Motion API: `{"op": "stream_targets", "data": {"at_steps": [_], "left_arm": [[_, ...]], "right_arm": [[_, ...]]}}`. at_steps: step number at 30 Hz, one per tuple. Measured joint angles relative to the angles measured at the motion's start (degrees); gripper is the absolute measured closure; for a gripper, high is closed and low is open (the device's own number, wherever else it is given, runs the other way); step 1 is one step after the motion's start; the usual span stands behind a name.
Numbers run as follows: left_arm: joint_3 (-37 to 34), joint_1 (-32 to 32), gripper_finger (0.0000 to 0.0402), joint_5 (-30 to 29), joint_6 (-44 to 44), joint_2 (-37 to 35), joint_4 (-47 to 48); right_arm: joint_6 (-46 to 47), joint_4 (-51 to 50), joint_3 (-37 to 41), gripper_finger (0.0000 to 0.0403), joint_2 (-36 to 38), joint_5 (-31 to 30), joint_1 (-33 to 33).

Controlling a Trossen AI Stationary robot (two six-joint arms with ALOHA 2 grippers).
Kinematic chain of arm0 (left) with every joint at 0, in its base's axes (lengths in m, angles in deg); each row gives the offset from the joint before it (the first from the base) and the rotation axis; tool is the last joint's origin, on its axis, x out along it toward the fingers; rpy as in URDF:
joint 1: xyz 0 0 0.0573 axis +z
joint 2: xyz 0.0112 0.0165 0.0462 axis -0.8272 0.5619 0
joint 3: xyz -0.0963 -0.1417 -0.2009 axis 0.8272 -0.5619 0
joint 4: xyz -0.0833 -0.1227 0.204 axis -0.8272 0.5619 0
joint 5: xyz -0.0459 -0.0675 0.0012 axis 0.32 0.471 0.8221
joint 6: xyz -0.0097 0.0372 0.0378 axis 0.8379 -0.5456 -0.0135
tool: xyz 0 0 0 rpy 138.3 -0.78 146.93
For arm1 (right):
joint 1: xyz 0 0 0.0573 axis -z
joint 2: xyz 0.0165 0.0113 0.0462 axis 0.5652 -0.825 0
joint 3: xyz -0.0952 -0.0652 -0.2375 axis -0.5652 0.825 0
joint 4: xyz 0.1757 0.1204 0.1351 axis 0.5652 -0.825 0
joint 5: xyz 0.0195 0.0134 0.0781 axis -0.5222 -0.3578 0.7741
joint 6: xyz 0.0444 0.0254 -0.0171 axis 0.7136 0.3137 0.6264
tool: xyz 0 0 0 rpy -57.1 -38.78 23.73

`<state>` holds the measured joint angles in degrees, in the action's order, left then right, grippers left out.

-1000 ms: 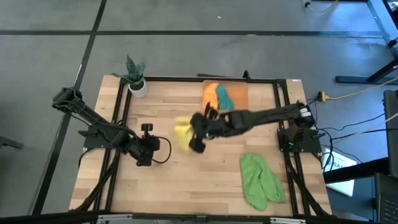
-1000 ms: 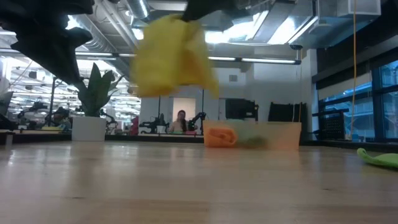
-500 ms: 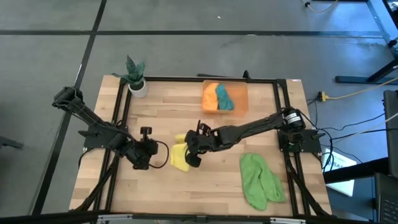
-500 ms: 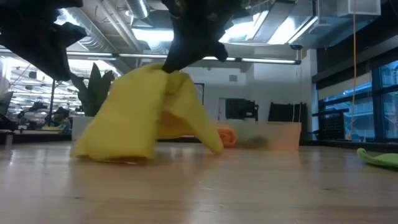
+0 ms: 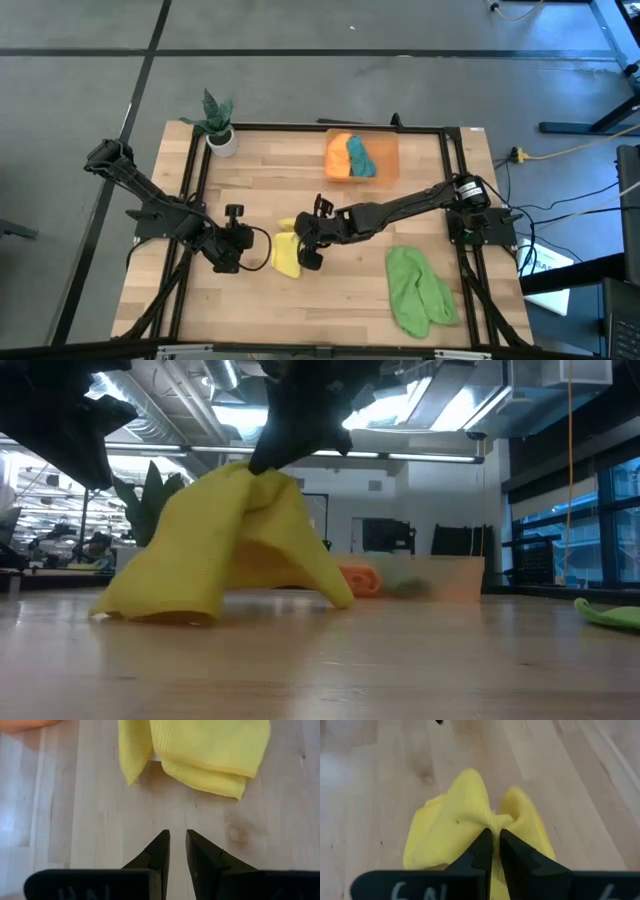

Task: Roll microfiber towels into tight, uniform cylinder then place into a basket
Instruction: Remove the yellow microfiber towel from the bin, then roll the yellow microfiber towel

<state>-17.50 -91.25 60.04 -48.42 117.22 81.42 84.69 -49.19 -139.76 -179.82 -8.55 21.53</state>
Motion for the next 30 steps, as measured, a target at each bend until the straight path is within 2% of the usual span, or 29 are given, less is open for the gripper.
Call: {"op": "stream_targets", "data": {"at_steps": [6,15,19,23,30], "left_arm": [[0.00,0.00,0.0347,0.00,0.00,0.00,0.00],[-0.04,0.00,0.0347,-0.02,1.82,0.00,-1.86],[-2.61,-0.25,0.0347,0.49,2.84,0.02,-9.40],[-7.32,-0.87,0.0347,5.85,1.37,0.20,-17.40],[-18.10,-3.86,0.0347,7.39,-10.23,0.24,-39.19]], "right_arm": [[1.18,2.02,0.00,0.0344,0.00,-0.01,0.03],[1.23,1.09,0.00,0.0289,0.00,0.01,0.50],[1.12,-0.09,0.00,0.0280,0.00,-0.01,0.51],[0.99,-0.16,0.00,0.0279,0.00,0.00,0.50],[-0.43,-0.46,0.00,0.0279,0.00,0.01,0.50]]}}
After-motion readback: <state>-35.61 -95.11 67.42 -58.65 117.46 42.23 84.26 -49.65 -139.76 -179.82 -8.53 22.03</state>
